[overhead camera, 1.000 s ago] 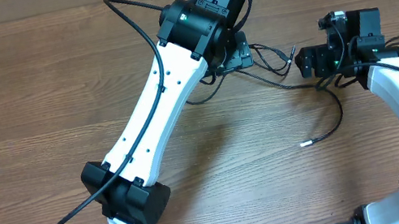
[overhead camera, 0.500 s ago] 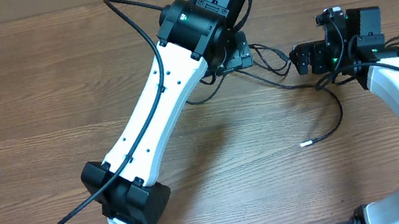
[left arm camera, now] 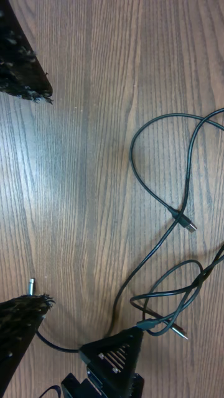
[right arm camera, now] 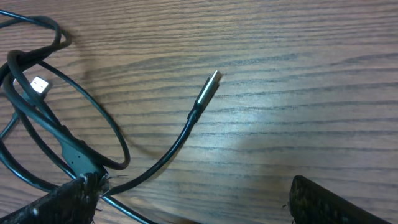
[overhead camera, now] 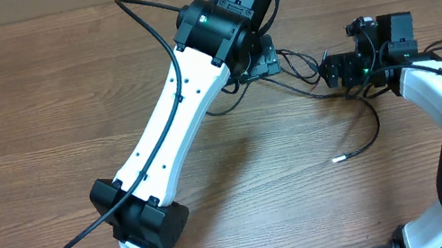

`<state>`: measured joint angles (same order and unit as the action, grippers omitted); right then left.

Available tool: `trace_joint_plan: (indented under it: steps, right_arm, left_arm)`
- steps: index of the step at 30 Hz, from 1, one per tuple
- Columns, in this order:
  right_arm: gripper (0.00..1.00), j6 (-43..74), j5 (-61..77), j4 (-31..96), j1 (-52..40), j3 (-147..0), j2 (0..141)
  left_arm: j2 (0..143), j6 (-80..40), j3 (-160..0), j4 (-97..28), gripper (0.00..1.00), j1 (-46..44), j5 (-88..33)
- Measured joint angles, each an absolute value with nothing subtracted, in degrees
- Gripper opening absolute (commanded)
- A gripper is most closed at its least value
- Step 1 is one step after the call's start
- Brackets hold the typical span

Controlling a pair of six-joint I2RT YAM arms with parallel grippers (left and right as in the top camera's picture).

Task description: Untangle cables

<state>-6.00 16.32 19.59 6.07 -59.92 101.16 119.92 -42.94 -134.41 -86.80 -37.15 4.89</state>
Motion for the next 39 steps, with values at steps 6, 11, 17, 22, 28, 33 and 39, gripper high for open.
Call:
trace_joint_plan:
  steps: [6, 11, 17, 22, 28, 33, 39]
  right_arm:
    - [0.95, -5.93, 16.34, 19.25, 6.07, -59.92, 101.21]
    - [0.94, -5.87, 16.32, 19.27, 6.04, -59.92, 101.21]
    - [0.93, -5.76, 16.32, 19.53, 6.07, -59.92, 101.21]
    - [0.92, -5.76, 16.32, 19.33, 5.96, -59.90, 101.34]
    - [0.92, -5.74, 16.29, 18.74, 4.71, -59.90, 101.97]
    - [0.92, -5.78, 16.34, 17.17, 1.76, -59.90, 102.72]
    - [0.90, -5.37, 16.23, 14.11, 0.86, -59.90, 105.54]
  left_arm:
    - [119.92, -42.96, -134.41, -86.80, 1.00, -37.15, 4.89]
    - [119.92, -42.94, -134.41, -86.78, 1.00, -37.15, 4.89]
    - [119.92, -42.96, -134.41, -86.78, 1.00, -37.15, 4.89]
    - [119.92, -42.94, -134.41, -86.80, 1.00, -37.15, 4.89]
    - [119.92, -42.94, -134.41, -86.80, 1.00, -37.15, 4.89]
    - [119.92, -42.94, -134.41, -86.80, 1.00, -37.15, 4.89]
    - [119.92, -42.96, -134.41, -86.80, 1.00, -37.15, 4.89]
